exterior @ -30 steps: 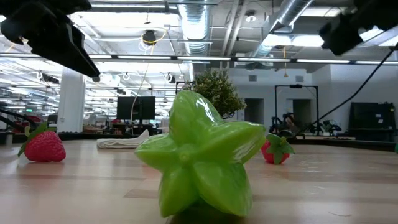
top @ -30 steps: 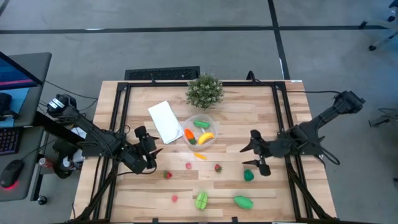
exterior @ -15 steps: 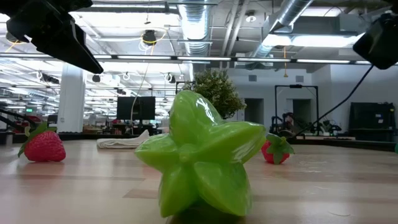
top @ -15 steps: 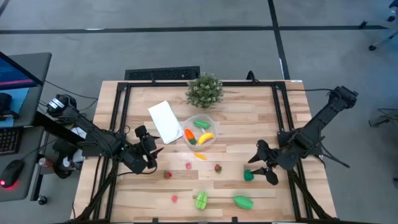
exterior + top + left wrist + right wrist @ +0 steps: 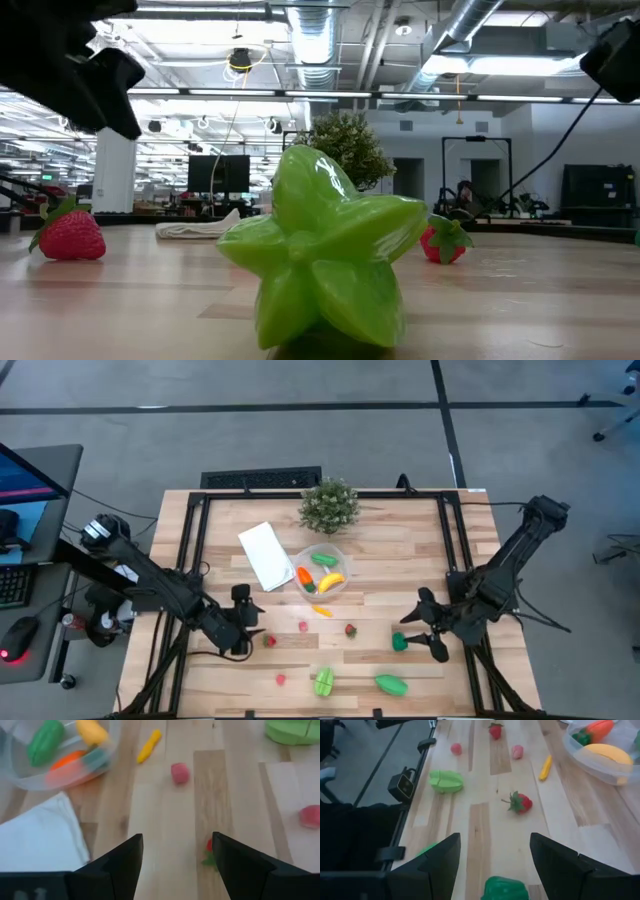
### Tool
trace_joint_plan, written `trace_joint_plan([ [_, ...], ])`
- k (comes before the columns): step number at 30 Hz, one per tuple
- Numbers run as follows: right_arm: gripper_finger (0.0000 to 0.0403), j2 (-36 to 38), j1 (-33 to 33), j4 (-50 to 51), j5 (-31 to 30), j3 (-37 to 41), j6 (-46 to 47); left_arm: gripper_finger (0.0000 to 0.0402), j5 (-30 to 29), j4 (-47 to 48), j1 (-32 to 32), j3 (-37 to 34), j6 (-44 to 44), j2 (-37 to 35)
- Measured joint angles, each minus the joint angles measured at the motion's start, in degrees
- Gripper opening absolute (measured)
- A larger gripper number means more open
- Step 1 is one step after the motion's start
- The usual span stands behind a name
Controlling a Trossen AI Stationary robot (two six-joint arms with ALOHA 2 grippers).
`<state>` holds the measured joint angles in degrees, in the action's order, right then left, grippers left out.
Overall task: Pick and placing Produce into tupperware
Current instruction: Put the left red strawberry into the transparent bin
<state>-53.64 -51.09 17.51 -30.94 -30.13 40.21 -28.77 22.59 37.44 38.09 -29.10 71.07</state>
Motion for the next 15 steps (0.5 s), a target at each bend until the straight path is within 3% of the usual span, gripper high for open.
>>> trace_joint_plan([
  [8,0.0234,-5.2,-0.3,-1.3,0.0,0.0,0.7,0.0229,0.1,-5.2,0.6,0.0,-2.7,7.8],
  [15,0.0234,-7.5,-0.3,-3.5,0.0,0.0,0.3,0.0229,4.3,-11.2,0.6,0.0,-2.9,12.2],
])
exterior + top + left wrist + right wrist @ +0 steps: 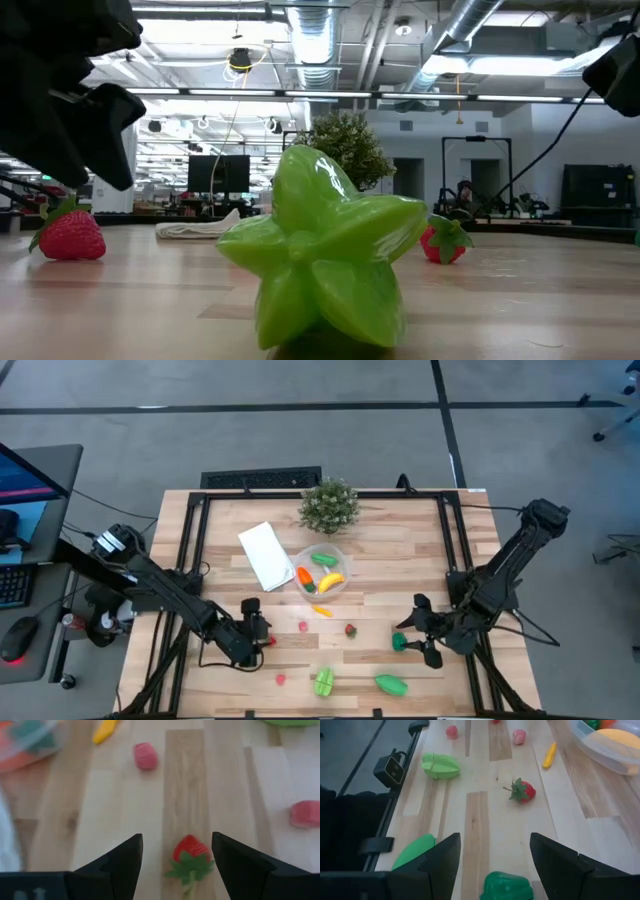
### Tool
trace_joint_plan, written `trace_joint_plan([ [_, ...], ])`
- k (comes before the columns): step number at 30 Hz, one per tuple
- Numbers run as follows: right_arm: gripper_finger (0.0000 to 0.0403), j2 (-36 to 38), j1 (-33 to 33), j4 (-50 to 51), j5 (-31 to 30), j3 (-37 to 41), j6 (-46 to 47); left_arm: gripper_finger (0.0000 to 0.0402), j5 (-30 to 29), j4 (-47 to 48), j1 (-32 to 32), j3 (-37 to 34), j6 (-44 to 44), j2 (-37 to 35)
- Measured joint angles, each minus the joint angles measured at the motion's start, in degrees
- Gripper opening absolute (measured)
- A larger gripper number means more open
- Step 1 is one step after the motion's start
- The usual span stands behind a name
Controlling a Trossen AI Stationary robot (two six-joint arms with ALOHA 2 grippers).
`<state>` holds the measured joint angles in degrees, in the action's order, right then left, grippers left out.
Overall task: Pick and placing Produce into tupperware
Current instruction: Put the left red strawberry into the transparent bin
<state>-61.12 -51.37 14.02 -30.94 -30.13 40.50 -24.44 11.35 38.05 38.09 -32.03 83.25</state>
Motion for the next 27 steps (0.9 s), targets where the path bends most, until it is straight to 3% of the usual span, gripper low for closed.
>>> trace_joint_plan([
  [27,0.0234,-0.1,0.0,-1.2,-0.8,0.0,-2.7,0.0229,0.1,-1.9,0.1,0.0,6.8,0.4],
])
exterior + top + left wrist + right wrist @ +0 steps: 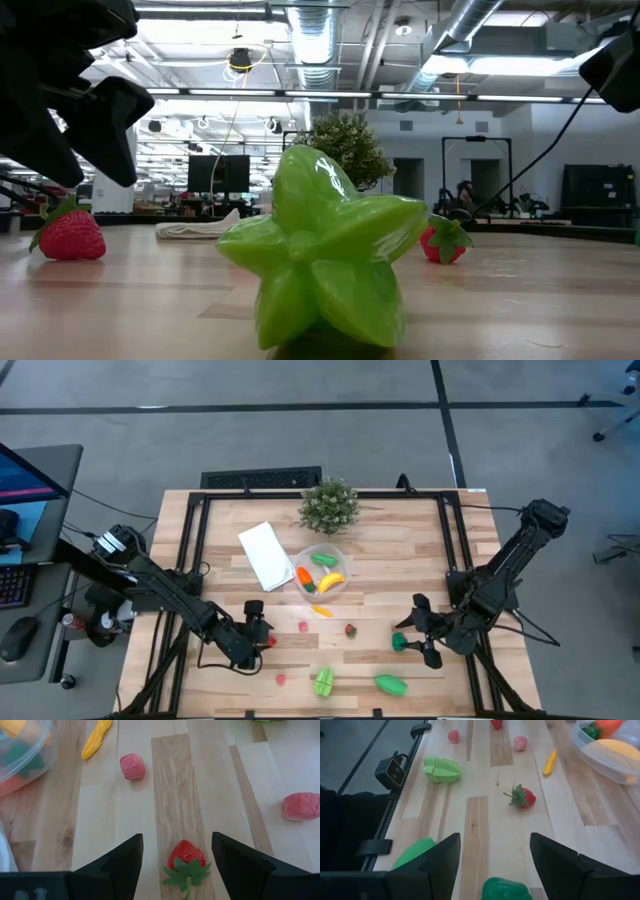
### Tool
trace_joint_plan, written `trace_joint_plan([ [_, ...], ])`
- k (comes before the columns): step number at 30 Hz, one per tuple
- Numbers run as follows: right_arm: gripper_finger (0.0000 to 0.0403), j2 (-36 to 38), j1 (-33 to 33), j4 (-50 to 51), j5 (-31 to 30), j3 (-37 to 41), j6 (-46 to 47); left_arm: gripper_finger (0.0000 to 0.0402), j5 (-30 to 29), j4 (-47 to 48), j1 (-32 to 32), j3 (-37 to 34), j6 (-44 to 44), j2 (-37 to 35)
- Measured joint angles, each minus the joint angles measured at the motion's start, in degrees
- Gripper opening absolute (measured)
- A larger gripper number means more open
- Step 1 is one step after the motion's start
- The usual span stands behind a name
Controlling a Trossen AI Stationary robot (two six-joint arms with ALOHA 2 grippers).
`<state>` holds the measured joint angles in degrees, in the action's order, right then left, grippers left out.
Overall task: Pick and placing Produce into tupperware
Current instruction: Put the left red strawberry into the transparent bin
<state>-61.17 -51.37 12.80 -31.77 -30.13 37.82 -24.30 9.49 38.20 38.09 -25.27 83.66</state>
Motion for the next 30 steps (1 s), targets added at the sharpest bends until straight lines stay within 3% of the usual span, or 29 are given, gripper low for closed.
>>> trace_joint_plan([
  [16,0.0234,0.0,0.2,0.0,0.0,0.0,-0.8,0.0229,1.9,-4.1,0.0,-0.1,0.4,8.3],
  [30,0.0234,0.0,1.3,-1.1,-0.4,0.0,-0.9,0.0229,4.9,-2.8,-0.3,0.0,-3.9,8.9],
])
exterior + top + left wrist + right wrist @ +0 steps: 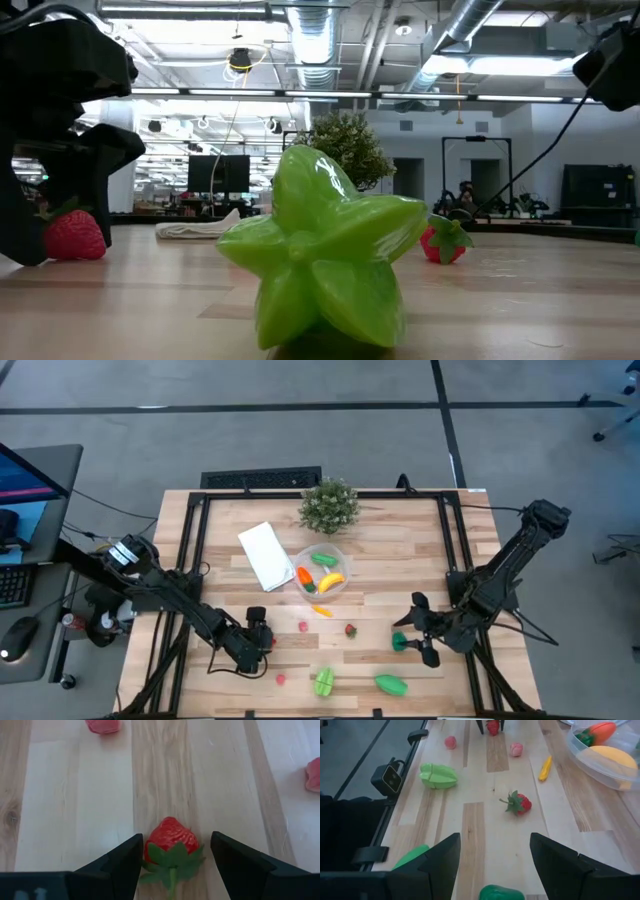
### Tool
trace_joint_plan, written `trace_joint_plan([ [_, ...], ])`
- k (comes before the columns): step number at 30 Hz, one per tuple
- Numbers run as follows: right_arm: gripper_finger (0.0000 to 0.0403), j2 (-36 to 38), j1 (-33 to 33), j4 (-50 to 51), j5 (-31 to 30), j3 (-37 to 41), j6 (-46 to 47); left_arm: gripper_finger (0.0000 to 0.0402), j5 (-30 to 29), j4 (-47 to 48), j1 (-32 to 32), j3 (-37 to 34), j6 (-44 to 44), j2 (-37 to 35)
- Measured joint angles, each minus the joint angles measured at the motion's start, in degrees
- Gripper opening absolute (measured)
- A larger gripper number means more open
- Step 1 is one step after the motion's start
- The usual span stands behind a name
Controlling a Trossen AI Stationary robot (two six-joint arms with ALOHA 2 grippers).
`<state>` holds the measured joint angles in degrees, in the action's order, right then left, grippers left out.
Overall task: Pick and placing Produce into tupperware
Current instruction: Put the left red strawberry into the transparent bin
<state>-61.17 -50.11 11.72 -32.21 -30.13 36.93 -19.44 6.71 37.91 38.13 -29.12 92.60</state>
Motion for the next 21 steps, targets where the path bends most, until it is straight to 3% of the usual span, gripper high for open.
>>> trace_joint_plan([
  [5,0.0234,0.0,0.0,0.0,0.0,0.0,0.0,0.022,0.1,-0.2,0.0,0.0,-0.4,0.0],
  [15,0.0234,0.0,0.0,0.0,0.0,0.0,0.0,0.0148,-0.8,-0.8,0.0,-0.1,-0.6,0.1],
  [21,0.0234,0.0,0.0,0.0,0.0,0.0,0.0,0.0157,-2.5,-0.7,0.0,-0.1,-0.4,0.1],
])
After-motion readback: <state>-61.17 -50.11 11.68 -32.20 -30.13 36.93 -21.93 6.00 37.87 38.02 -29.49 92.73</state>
